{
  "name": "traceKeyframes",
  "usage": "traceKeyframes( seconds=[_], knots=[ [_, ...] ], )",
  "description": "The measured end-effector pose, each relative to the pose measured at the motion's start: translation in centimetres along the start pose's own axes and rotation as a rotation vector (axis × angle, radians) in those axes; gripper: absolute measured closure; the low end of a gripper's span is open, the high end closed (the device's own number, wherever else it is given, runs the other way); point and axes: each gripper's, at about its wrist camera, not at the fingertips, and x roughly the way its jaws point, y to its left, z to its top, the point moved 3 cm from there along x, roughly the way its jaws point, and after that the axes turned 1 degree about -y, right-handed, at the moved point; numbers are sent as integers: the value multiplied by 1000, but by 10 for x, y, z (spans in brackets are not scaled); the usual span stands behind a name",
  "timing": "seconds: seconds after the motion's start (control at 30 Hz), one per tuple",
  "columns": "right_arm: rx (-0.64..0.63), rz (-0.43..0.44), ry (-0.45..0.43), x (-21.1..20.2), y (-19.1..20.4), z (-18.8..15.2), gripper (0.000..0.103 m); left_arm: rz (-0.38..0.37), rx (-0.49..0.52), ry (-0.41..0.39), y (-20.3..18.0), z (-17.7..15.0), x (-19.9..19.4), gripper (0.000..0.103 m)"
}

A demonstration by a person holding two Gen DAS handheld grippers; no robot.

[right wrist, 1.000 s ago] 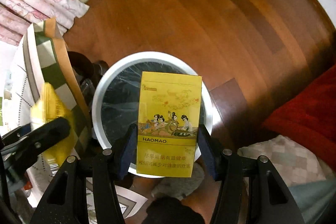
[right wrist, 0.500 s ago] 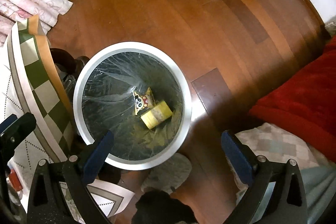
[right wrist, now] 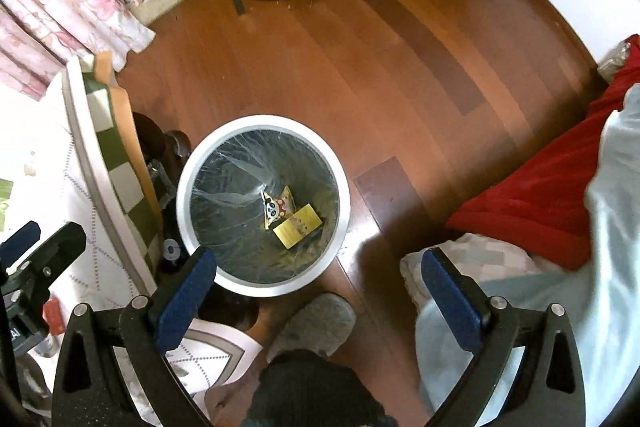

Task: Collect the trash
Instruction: 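Grasp the red cola can with the left tool while the right grasps the milk carton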

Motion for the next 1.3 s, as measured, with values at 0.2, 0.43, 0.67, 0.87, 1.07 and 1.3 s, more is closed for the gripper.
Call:
traceKeyframes(
  seconds=[0.2,0.43,0.67,0.87,1.07,1.3],
  knots=[
    [-4,10,-80,-62,4,-17,0,-11,-17,-62,4,-10,-51,1],
    [2,46,-184,-134,16,-34,0,-31,-32,-158,16,-19,-117,1],
    [-16,156,-262,-194,55,-47,0,3,-120,-243,76,-32,-171,1],
    [-140,258,-212,-186,137,-68,0,127,-308,-210,187,-88,-169,1],
    [-408,295,-69,-112,257,-93,0,245,-578,-83,297,-166,-124,1],
    [-751,162,39,-20,368,-128,7,247,-840,37,360,-240,-75,1]
  ],
)
